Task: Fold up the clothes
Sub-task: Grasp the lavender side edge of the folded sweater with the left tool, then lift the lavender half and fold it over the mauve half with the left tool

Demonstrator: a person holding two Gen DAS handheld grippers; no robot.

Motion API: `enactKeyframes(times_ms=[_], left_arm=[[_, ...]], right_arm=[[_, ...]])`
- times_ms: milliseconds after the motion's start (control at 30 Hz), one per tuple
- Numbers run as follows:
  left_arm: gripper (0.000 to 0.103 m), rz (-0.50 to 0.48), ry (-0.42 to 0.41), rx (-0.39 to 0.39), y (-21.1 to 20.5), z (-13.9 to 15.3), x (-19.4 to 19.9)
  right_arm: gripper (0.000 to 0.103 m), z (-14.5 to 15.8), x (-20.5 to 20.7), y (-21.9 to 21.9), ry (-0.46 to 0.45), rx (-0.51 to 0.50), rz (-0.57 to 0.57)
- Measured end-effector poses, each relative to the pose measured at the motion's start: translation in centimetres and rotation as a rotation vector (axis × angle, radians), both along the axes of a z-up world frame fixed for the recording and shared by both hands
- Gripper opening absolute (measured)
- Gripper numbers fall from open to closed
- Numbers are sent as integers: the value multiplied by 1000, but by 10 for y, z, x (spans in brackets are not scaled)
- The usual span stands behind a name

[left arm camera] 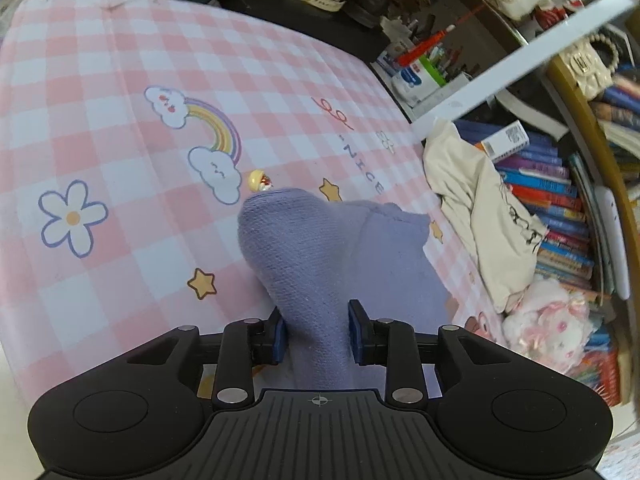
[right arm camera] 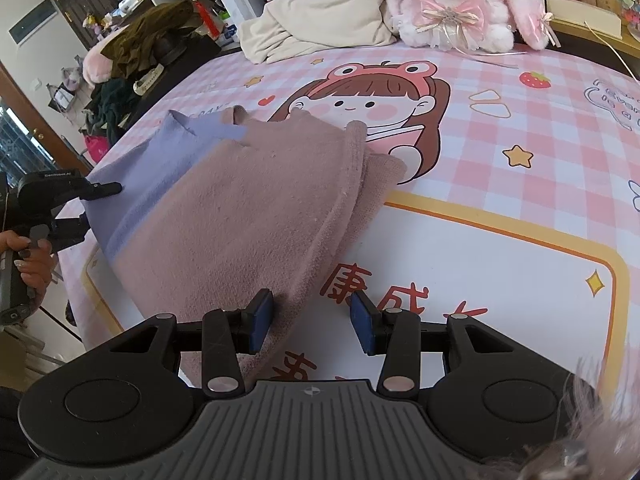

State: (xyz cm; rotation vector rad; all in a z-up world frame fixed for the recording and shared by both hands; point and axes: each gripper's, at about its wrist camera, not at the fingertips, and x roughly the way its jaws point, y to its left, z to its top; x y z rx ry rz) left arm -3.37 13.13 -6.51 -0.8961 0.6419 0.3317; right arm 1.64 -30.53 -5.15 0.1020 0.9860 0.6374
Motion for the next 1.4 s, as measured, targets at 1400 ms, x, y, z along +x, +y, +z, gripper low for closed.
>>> enactKeyframes(times_ms=[1400], left_arm=[[13, -480, -200, 469, -140, 115, 20]], right_arm=[[41, 0, 0, 1, -17, -8, 26]])
